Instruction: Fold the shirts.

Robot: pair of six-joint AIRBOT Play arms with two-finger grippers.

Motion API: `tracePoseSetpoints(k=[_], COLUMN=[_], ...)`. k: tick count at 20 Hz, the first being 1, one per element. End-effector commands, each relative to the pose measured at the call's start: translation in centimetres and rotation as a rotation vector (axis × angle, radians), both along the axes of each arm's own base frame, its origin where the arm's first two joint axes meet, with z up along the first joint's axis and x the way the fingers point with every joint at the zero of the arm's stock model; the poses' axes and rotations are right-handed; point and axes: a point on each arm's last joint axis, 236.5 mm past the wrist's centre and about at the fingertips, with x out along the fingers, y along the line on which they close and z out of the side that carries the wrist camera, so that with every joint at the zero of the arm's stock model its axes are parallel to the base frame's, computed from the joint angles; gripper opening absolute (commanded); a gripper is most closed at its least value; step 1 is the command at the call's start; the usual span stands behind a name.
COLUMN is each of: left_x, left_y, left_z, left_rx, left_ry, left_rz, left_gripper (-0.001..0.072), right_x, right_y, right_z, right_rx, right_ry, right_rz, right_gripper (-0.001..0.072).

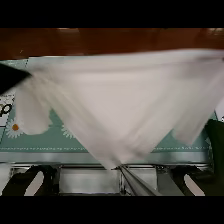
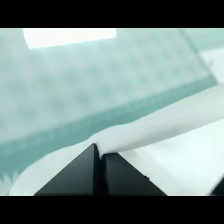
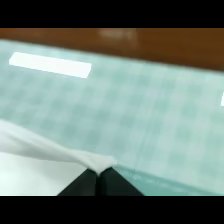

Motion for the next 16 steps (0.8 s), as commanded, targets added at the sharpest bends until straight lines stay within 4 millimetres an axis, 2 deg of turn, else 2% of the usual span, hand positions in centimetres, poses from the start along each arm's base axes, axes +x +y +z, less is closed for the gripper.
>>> tracePoseSetpoints(k=[1, 4, 6, 7, 9, 12, 13, 14, 15, 16], left_x=[1.5, 6.8, 9.8, 11.6, 14.0, 14.2, 13.9, 13.7, 13.6, 13.5], left_y=[-0.4, 0.8, 1.4, 1.9, 2.3, 1.6, 1.4, 1.2, 0.9, 0.7], left_z=[-12.0, -21.3, -24.9, -26.2, -28.8, -32.7, -33.5, -33.7, -33.5, -32.9], left_rx=[-0.038, -0.075, -0.093, -0.108, -0.122, -0.141, -0.14, -0.143, -0.147, -0.15], left_ry=[0.225, 0.291, 0.33, 0.34, 0.383, 0.514, 0.546, 0.567, 0.577, 0.582], left_rz=[0.035, 0.217, 0.3, 0.347, 0.396, 0.393, 0.383, 0.372, 0.357, 0.335], left_gripper=[0.0021, 0.0021, 0.0021, 0.0021, 0.0021, 0.0022, 0.0022, 0.0033, 0.0151, 0.0425], right_x=[4.2, 11.1, 16.0, 18.1, 21.6, 25.0, 25.2, 25.3, 25.1, 24.8], right_y=[0.4, 0.9, 1.3, 1.5, 1.9, 2.5, 2.6, 2.7, 2.8, 2.7], right_z=[-9.5, -16.6, -20.6, -22.3, -25.3, -28.5, -29.3, -29.8, -30.0, -30.0], right_rx=[0.014, 0.006, 0.026, 0.031, 0.037, 0.062, 0.07, 0.071, 0.073, 0.065], right_ry=[0.188, 0.309, 0.347, 0.37, 0.423, 0.473, 0.494, 0.513, 0.526, 0.531], right_rz=[-0.015, -0.012, -0.032, -0.038, -0.038, -0.043, -0.048, -0.048, -0.045, -0.037], right_gripper=[0.0019, 0.0021, 0.0021, 0.0021, 0.0021, 0.0022, 0.0022, 0.0057, 0.0288, 0.0413])
